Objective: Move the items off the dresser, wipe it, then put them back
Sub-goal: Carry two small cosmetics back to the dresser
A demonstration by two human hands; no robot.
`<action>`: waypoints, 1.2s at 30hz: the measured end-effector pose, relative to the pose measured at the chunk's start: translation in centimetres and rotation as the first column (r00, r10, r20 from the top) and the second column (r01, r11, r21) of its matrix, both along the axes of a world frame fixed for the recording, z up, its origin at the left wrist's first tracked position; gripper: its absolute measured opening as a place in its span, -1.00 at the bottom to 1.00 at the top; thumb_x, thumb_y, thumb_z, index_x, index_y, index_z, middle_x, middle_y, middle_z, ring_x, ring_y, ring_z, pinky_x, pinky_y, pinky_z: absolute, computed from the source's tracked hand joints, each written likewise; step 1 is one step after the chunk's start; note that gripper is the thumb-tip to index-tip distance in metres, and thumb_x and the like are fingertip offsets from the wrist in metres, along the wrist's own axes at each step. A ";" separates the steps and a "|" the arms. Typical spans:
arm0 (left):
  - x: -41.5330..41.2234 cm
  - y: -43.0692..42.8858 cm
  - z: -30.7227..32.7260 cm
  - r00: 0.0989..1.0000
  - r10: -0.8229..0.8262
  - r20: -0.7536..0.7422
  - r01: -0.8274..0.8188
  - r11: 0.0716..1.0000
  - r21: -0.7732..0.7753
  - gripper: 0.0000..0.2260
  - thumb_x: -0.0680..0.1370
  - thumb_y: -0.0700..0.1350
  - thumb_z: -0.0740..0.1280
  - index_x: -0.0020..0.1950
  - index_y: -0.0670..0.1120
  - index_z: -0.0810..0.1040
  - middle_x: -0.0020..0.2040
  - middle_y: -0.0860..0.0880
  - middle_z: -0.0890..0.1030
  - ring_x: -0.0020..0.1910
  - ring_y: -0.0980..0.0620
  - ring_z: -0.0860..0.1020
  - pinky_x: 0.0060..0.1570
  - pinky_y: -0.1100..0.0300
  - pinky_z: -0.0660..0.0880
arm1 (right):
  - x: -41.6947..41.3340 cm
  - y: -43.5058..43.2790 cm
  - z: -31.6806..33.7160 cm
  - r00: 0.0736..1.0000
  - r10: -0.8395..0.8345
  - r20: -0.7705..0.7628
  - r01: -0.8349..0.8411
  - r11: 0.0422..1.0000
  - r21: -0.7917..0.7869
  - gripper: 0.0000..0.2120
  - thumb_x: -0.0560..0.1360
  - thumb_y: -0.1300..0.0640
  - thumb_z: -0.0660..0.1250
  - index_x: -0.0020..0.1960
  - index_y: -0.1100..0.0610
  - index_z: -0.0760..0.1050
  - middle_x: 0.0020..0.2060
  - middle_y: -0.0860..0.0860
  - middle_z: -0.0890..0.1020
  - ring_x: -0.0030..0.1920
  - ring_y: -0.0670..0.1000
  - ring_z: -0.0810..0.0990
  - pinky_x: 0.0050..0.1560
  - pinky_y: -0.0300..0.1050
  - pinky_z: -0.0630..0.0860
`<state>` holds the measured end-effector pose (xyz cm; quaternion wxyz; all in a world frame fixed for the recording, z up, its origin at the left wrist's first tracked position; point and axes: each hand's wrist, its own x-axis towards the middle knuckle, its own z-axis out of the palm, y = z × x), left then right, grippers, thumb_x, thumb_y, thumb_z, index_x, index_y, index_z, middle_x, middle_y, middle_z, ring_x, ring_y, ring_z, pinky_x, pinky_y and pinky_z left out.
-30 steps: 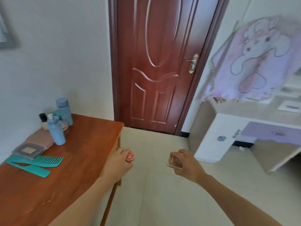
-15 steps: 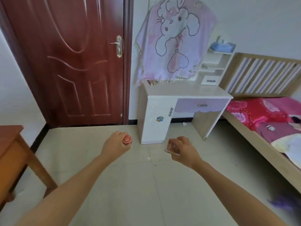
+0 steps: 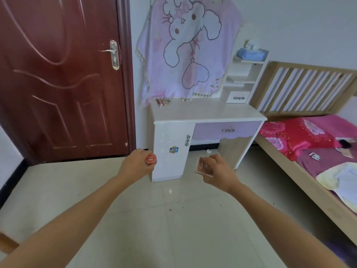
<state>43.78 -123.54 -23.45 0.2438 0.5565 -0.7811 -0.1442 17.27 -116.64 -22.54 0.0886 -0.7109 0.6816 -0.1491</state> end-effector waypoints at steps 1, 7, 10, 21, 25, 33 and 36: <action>-0.9 -1.5 -0.1 1.000 -0.008 -0.007 0.008 1.000 -0.006 -0.90 0.45 -0.07 0.32 -0.18 -0.08 0.49 -0.15 -0.03 0.50 -0.11 -0.01 0.45 -0.21 0.17 0.32 | -0.9 -1.3 0.3 1.000 0.000 -0.010 0.000 1.000 0.001 -0.45 0.38 0.16 0.36 0.35 0.07 0.33 0.23 0.09 0.36 0.26 0.10 0.33 0.17 -0.04 0.43; -7.0 -10.6 -1.1 0.998 -0.068 -0.016 0.069 0.997 0.034 -0.86 0.44 -0.02 0.30 -0.12 -0.07 0.50 -0.27 0.06 0.41 -0.17 -0.02 0.45 -0.26 0.21 0.25 | -7.0 -8.3 1.2 0.999 -0.022 -0.036 0.023 0.999 0.033 -0.44 0.39 0.15 0.36 0.36 0.06 0.32 0.24 0.07 0.37 0.24 0.06 0.36 0.12 -0.11 0.45; -11.4 -13.5 -1.4 0.993 -0.112 -0.048 0.114 0.992 0.051 -0.83 0.48 -0.05 0.32 0.01 -0.09 0.52 -0.11 -0.01 0.49 -0.02 -0.04 0.48 -0.14 0.18 0.34 | -10.9 -11.0 0.8 0.998 -0.061 -0.021 0.062 0.998 0.015 -0.46 0.38 0.16 0.37 0.34 0.07 0.35 0.22 0.08 0.39 0.20 0.06 0.39 0.12 -0.16 0.41; -27.3 -23.0 -1.7 0.999 -0.021 -0.041 0.024 0.996 0.089 -0.78 0.48 -0.08 0.32 0.06 -0.15 0.53 -0.02 -0.10 0.52 0.02 -0.08 0.48 -0.06 0.13 0.40 | -26.7 -21.7 -0.6 0.999 -0.031 0.007 0.031 0.997 0.065 -0.44 0.39 0.17 0.36 0.36 0.05 0.31 0.20 0.07 0.38 0.16 0.07 0.42 0.06 -0.23 0.37; -30.3 -26.1 -1.0 0.996 0.066 -0.059 -0.061 0.994 0.090 -0.75 0.46 -0.08 0.35 0.10 -0.14 0.54 0.01 -0.08 0.53 0.04 -0.06 0.48 -0.03 0.13 0.40 | -30.1 -27.5 -0.2 0.998 0.065 -0.020 -0.064 0.995 0.071 -0.44 0.39 0.17 0.37 0.36 0.06 0.31 0.21 0.12 0.37 0.20 0.11 0.34 0.10 -0.17 0.34; -27.7 -32.4 -1.7 0.980 0.196 0.027 -0.197 0.979 0.052 -0.77 0.47 -0.04 0.34 0.06 -0.13 0.53 -0.04 -0.10 0.53 0.01 -0.06 0.49 -0.15 0.22 0.30 | -28.6 -38.0 -1.7 0.982 0.187 0.024 -0.188 0.980 0.062 -0.46 0.40 0.16 0.35 0.36 0.07 0.32 0.22 0.10 0.37 0.26 0.10 0.32 0.11 -0.08 0.43; -26.5 -35.7 -0.9 0.974 0.224 0.038 -0.225 0.974 0.023 -0.77 0.48 -0.05 0.32 0.08 -0.12 0.52 -0.02 -0.09 0.53 0.00 -0.04 0.47 -0.16 0.23 0.29 | -27.3 -42.0 -1.1 0.978 0.209 0.029 -0.210 0.977 0.034 -0.44 0.40 0.16 0.35 0.36 0.08 0.30 0.24 0.11 0.37 0.26 0.11 0.32 0.13 -0.07 0.44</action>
